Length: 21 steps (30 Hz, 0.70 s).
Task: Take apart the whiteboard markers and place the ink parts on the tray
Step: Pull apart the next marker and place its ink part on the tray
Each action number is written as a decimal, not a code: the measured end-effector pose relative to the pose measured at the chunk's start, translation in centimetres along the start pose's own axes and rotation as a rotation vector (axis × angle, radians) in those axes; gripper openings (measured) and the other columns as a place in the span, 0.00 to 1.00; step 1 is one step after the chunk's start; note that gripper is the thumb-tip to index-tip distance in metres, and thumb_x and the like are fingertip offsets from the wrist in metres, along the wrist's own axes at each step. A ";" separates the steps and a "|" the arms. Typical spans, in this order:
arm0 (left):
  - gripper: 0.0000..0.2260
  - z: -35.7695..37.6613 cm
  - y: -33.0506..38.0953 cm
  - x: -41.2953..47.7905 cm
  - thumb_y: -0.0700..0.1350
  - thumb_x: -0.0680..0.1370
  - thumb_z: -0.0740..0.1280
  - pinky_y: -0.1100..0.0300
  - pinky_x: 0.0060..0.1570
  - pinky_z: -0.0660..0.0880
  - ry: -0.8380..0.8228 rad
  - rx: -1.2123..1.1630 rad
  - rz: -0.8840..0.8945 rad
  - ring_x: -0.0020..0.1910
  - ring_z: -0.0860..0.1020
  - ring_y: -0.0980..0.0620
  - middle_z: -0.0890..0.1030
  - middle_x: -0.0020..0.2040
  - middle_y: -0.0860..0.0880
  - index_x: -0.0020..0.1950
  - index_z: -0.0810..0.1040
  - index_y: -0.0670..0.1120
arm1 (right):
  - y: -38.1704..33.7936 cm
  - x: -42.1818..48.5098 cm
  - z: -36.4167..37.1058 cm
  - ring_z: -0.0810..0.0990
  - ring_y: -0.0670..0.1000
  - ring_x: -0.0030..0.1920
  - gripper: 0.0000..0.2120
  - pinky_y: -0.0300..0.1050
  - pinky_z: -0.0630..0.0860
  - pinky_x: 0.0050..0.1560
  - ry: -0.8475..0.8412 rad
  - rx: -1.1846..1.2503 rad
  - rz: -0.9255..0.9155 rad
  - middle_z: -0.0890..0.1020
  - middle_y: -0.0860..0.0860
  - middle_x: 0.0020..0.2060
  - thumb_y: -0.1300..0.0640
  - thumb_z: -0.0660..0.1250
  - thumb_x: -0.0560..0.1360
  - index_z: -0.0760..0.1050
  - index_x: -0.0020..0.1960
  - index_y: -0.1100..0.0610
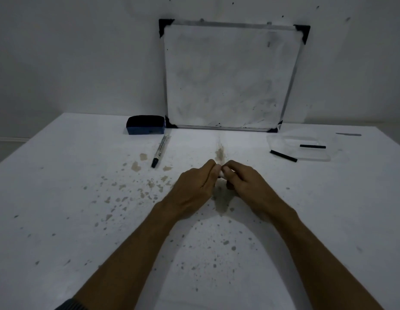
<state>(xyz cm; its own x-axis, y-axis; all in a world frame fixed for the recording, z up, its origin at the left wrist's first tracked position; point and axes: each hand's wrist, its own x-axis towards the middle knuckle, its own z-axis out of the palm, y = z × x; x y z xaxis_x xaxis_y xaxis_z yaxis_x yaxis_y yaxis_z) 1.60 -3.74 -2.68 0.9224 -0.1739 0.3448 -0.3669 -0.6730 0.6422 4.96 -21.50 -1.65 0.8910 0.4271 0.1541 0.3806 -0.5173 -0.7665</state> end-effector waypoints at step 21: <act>0.11 0.0 -3.7 1.2 0.53 0.82 0.68 0.55 0.52 0.72 0.168 0.289 -0.088 0.51 0.77 0.48 0.82 0.51 0.48 0.57 0.84 0.49 | 0.4 -0.2 -1.7 0.81 0.38 0.42 0.14 0.28 0.75 0.38 0.138 -0.003 0.019 0.83 0.42 0.47 0.47 0.72 0.77 0.77 0.62 0.46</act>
<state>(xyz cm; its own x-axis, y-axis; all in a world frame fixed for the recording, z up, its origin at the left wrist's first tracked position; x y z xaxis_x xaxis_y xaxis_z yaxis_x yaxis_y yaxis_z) 4.07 -1.48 -4.68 0.9076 -0.0016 0.4197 -0.2153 -0.8602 0.4622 5.37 -23.04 -0.92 0.9236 0.3109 0.2244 0.3639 -0.5265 -0.7683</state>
